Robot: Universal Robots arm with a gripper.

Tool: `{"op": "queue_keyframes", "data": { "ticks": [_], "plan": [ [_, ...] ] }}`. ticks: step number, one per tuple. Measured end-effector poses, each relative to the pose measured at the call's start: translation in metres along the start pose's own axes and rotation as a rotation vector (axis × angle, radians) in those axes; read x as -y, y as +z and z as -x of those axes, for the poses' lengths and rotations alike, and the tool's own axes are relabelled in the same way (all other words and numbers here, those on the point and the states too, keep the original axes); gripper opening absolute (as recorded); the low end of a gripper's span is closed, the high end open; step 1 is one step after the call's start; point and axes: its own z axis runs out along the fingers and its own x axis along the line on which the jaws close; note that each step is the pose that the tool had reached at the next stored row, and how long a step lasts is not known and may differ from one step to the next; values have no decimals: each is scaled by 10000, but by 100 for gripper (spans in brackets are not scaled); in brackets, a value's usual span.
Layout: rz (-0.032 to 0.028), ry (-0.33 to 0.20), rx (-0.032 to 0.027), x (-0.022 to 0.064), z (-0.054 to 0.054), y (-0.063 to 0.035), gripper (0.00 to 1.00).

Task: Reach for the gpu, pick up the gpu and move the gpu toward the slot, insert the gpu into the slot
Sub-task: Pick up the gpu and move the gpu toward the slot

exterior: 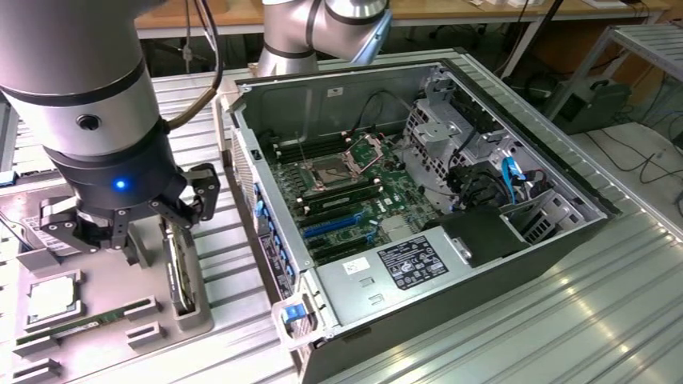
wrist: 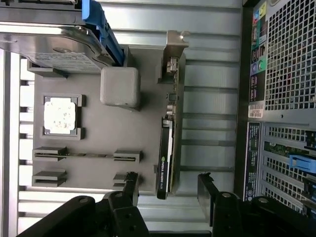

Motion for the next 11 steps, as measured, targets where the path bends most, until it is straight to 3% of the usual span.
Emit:
{"op": "queue_keyframes", "data": {
  "ticks": [4,11],
  "plan": [
    [-2,3,-1,-5,-2,66,60],
    [1,0,1,-118,3,162,60]
  ]
}}
